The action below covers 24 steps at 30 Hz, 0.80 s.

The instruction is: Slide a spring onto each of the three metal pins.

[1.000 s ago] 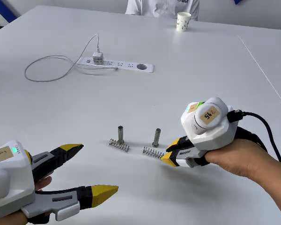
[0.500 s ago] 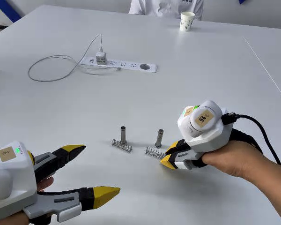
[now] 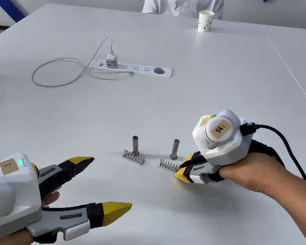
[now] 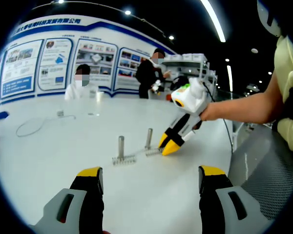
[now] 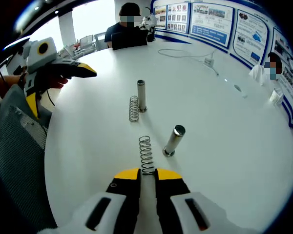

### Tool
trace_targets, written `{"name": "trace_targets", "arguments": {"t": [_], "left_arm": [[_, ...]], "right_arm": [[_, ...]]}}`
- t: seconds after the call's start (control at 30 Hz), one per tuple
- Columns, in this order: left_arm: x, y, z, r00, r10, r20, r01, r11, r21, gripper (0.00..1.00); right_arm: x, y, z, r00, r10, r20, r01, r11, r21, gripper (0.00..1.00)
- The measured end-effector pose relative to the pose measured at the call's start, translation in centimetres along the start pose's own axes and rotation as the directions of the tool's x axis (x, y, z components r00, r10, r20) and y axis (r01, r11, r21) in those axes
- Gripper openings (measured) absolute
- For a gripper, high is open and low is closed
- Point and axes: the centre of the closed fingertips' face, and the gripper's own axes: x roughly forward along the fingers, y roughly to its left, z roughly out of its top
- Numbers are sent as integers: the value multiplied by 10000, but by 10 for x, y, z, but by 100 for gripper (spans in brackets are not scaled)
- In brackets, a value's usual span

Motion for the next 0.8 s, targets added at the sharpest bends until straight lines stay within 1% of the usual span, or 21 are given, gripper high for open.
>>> {"name": "trace_targets", "arguments": {"t": [0.27,0.8], "left_arm": [[2,-2,0,10000,-50,22,50,10000,1,82],[4,-5,-1,9998,-189,5,189,9998,20,81]], "right_arm": [[-4,1,3,9999,-74,79,75,10000,-30,12],[-15,2,12,9996,-254,158,260,9991,-344,12]]}}
